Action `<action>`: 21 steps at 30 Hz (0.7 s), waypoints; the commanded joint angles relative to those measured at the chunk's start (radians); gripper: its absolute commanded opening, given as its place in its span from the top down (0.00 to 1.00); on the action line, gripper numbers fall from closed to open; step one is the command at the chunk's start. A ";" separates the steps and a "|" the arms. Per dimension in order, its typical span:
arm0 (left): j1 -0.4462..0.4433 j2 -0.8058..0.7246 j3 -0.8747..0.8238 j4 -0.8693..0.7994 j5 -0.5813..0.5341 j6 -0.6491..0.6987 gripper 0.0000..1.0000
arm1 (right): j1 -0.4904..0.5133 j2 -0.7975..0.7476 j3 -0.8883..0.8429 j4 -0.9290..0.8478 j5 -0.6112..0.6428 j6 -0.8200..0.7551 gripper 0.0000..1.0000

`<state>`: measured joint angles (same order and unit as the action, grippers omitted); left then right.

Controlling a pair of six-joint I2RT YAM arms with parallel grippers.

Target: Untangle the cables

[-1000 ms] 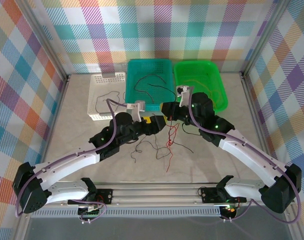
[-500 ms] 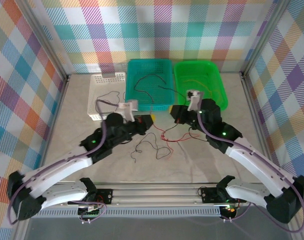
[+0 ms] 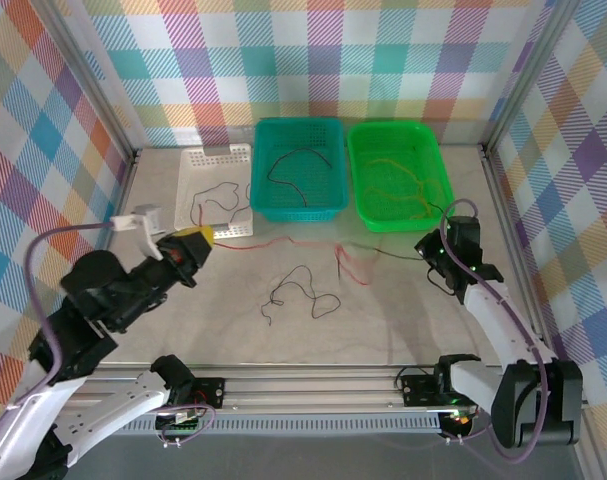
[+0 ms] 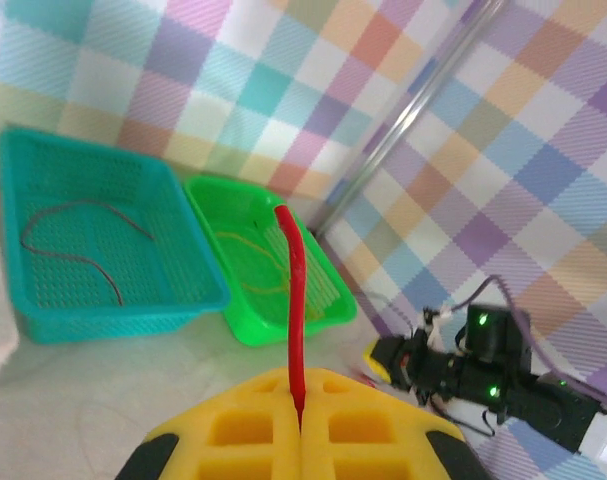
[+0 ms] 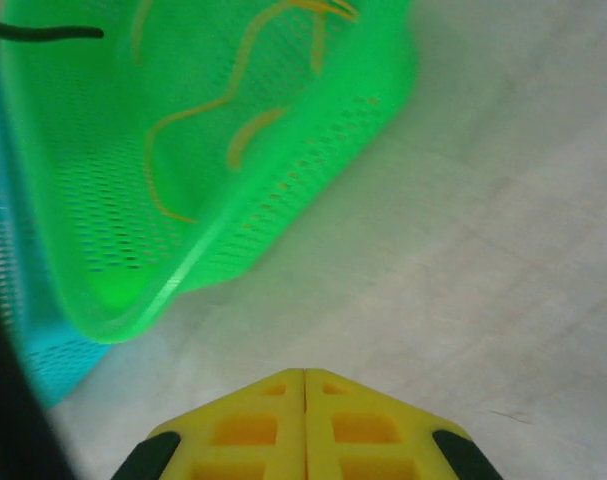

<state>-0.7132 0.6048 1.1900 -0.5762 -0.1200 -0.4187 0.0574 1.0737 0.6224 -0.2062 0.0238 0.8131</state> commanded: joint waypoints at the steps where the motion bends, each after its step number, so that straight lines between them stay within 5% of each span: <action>1: 0.011 0.018 0.090 -0.066 -0.080 0.098 1.00 | -0.010 0.033 -0.021 -0.003 0.030 0.018 1.00; 11: 0.011 0.285 0.434 -0.026 -0.092 0.231 1.00 | -0.026 0.035 -0.050 -0.072 0.196 -0.005 1.00; 16: 0.012 0.423 0.722 -0.104 -0.079 0.300 1.00 | -0.111 0.123 -0.106 -0.074 0.182 0.036 1.00; 21: 0.011 0.468 0.838 -0.162 -0.113 0.358 1.00 | -0.121 0.072 -0.142 -0.091 0.261 0.071 1.00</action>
<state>-0.7109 1.1007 1.9663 -0.7300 -0.1825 -0.1268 -0.0540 1.1816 0.4835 -0.2657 0.1978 0.8574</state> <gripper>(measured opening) 0.043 0.086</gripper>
